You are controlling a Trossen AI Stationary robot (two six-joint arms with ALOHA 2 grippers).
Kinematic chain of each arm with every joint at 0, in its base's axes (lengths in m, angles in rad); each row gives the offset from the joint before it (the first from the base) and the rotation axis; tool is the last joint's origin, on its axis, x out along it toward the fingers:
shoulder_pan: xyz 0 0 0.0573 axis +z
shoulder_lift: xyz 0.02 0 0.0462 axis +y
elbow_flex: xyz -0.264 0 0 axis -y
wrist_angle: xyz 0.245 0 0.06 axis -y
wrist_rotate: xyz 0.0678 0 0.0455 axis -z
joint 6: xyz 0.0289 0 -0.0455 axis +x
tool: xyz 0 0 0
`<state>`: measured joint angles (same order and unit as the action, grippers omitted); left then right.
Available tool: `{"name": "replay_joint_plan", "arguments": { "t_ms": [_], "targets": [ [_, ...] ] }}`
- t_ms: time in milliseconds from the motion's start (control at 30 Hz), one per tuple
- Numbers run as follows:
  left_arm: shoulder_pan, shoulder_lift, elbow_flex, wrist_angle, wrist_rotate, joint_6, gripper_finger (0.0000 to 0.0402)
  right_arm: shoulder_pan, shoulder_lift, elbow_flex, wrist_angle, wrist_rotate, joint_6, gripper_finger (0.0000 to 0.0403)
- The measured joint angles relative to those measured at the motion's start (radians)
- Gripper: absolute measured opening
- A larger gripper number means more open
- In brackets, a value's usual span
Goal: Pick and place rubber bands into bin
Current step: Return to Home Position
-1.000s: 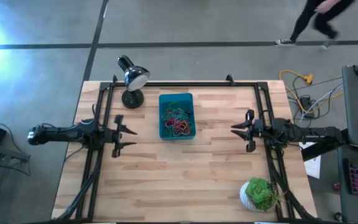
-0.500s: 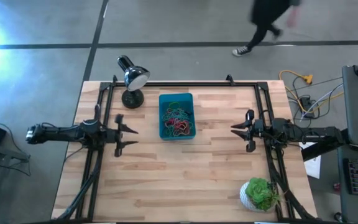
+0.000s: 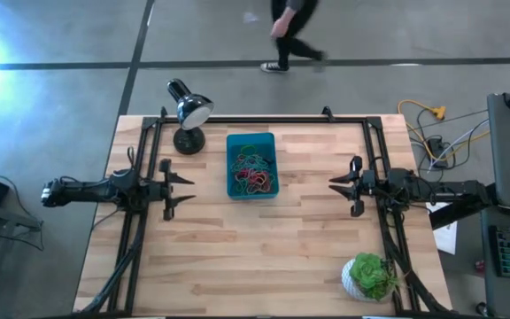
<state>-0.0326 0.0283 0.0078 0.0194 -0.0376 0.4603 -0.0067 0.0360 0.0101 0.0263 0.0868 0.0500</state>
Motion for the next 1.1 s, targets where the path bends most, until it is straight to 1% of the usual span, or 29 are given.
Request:
{"name": "replay_joint_plan", "arguments": {
  "t_ms": [367,400,433,467,533,633,667,767,933,1100],
  "targets": [
    [0.0,0.033,-0.001,0.011,-0.024,-0.002,0.0167,0.0,0.0,0.0,0.0,0.0,0.001,0.0082],
    [0.0,0.036,-0.001,0.015,-0.027,-0.024,0.0167,0.0,0.0,0.0,0.0,0.0,0.0,0.0082],
    [0.0,0.039,-0.001,0.021,-0.032,-0.086,0.0167,0.0,0.0,0.0,0.0,0.0,0.0,0.0082],
    [0.0,0.04,-0.001,0.034,-0.048,-0.145,0.0167,0.0,0.0,0.0,0.0,0.0,0.001,0.0082],
    [0.0,0.039,-0.001,0.058,-0.136,-0.213,0.0167,0.0,0.0,0.0,0.0,0.0,0.0,0.0082],
    [0.0,0.039,-0.001,0.064,-0.238,-0.27,0.0167,0.0,0.0,0.0,0.0,0.0,0.002,0.0082],
    [0.0,0.037,-0.001,0.066,-0.244,-0.271,0.0167,0.0,0.0,0.0,0.0,0.0,0.001,0.0082],
    [0.0,0.036,-0.001,0.069,-0.225,-0.271,0.0167,0.0,0.0,0.0,0.0,0.0,0.001,0.0082],
    [0.0,0.036,-0.001,0.058,-0.127,-0.271,0.0167,0.0,0.0,0.0,0.0,0.0,0.002,0.0082],
    [0.0,0.04,-0.001,0.043,-0.114,-0.271,0.0167,0.0,0.0,0.0,0.0,0.0,0.001,0.0082]
  ]
}}
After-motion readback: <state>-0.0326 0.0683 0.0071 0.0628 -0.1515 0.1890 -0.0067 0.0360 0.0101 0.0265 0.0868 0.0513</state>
